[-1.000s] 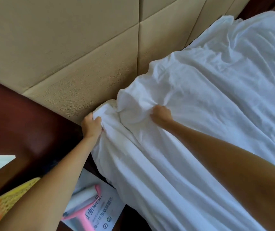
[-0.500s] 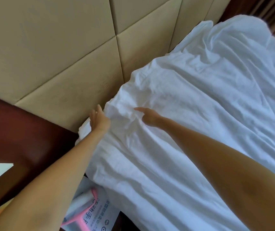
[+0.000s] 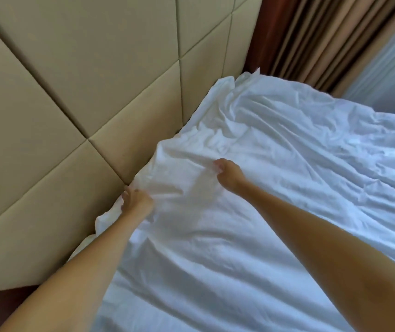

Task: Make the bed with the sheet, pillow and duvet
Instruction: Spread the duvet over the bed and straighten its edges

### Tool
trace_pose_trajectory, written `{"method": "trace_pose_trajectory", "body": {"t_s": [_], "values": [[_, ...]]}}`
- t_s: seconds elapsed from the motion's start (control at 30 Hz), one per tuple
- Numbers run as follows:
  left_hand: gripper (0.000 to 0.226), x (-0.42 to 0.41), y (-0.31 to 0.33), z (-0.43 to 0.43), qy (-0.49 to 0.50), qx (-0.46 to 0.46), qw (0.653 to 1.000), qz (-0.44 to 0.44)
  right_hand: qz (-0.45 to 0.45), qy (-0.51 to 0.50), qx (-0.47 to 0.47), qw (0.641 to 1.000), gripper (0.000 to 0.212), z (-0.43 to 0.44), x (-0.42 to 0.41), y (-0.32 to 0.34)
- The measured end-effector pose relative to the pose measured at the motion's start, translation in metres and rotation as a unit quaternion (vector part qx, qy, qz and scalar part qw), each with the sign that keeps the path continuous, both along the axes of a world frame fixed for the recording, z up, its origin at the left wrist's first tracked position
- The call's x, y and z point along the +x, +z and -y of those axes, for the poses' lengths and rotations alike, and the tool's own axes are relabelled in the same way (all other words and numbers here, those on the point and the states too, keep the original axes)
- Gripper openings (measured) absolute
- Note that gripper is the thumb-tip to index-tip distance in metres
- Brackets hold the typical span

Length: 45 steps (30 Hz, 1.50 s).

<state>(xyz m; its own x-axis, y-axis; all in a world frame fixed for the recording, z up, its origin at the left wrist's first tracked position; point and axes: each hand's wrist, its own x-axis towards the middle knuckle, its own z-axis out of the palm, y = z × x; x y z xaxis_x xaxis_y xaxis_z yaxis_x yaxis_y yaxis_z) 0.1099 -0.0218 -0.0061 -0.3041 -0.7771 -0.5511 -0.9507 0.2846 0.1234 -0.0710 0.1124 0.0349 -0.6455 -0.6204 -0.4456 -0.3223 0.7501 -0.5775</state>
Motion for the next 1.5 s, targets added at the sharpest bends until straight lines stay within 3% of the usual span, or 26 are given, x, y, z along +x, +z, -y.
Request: {"method": "trace_pose_trajectory", "body": {"t_s": [0.1, 0.2, 0.3, 0.47, 0.57, 0.6, 0.67, 0.73, 0.8, 0.87, 0.97, 1.03, 1.1, 1.17, 1.23, 1.3, 1.43, 1.5], "values": [[0.033, -0.058, 0.022, 0.008, -0.001, -0.142, 0.972, -0.187, -0.022, -0.034, -0.011, 0.999, 0.043, 0.006, -0.04, -0.001], [0.03, -0.134, 0.042, 0.02, -0.048, -0.12, 0.947, -0.294, -0.022, -0.107, -0.047, 0.993, 0.041, 0.016, -0.084, 0.003], [0.035, -0.214, 0.05, 0.037, -0.094, -0.051, 0.941, -0.321, -0.056, -0.139, -0.074, 0.986, 0.049, 0.02, -0.135, 0.012], [0.055, -0.323, 0.055, 0.053, -0.16, 0.087, 0.933, -0.31, -0.174, -0.169, -0.077, 0.967, 0.068, 0.009, -0.23, 0.017], [0.091, -0.37, 0.06, 0.044, -0.202, 0.148, 0.917, -0.309, -0.195, -0.149, -0.096, 0.965, 0.065, 0.003, -0.278, 0.011], [0.09, -0.38, 0.062, 0.039, -0.226, 0.167, 0.909, -0.307, -0.204, -0.137, -0.11, 0.963, 0.063, 0.004, -0.29, 0.009], [0.054, -0.388, 0.06, 0.024, -0.302, 0.243, 0.877, -0.284, -0.218, -0.119, -0.137, 0.959, 0.058, 0.007, -0.308, 0.003], [0.023, -0.385, 0.054, 0.001, -0.427, 0.296, 0.835, -0.178, -0.184, -0.13, -0.139, 0.964, 0.051, 0.012, -0.323, -0.001], [0.016, -0.382, 0.046, -0.019, -0.501, 0.306, 0.805, -0.084, -0.089, -0.154, -0.087, 0.98, 0.053, 0.016, -0.335, -0.007], [0.02, -0.387, 0.04, -0.025, -0.489, 0.326, 0.807, -0.048, 0.002, -0.136, 0.006, 0.991, 0.072, 0.022, -0.336, -0.017], [0.015, -0.39, 0.046, -0.023, -0.48, 0.347, 0.805, -0.038, 0.046, -0.106, 0.101, 0.988, 0.099, 0.035, -0.321, -0.037], [0.015, -0.388, 0.047, -0.019, -0.45, 0.358, 0.815, -0.066, 0.035, -0.103, 0.129, 0.986, 0.103, 0.042, -0.314, -0.049], [0.018, -0.383, 0.041, -0.011, -0.408, 0.265, 0.864, -0.128, 0.006, -0.107, 0.146, 0.984, 0.093, 0.043, -0.314, -0.051], [0.05, -0.381, 0.032, 0.002, -0.401, 0.115, 0.899, -0.133, -0.002, -0.154, 0.13, 0.979, 0.069, 0.037, -0.318, -0.049], [0.098, -0.377, 0.023, 0.008, -0.398, 0.088, 0.911, -0.066, 0.006, -0.192, 0.112, 0.975, 0.048, 0.027, -0.322, -0.049], [0.114, -0.375, 0.018, 0.004, -0.427, 0.099, 0.898, -0.023, 0.013, -0.21, 0.101, 0.972, 0.032, 0.018, -0.321, -0.048], [0.107, -0.378, 0.014, -0.008, -0.474, 0.129, 0.87, -0.039, 0.024, -0.278, 0.063, 0.958, 0.012, 0.007, -0.323, -0.049], [0.077, -0.381, 0.016, -0.01, -0.489, 0.131, 0.861, -0.05, 0.051, -0.325, 0.034, 0.944, 0.009, 0.003, -0.325, -0.049]]}}
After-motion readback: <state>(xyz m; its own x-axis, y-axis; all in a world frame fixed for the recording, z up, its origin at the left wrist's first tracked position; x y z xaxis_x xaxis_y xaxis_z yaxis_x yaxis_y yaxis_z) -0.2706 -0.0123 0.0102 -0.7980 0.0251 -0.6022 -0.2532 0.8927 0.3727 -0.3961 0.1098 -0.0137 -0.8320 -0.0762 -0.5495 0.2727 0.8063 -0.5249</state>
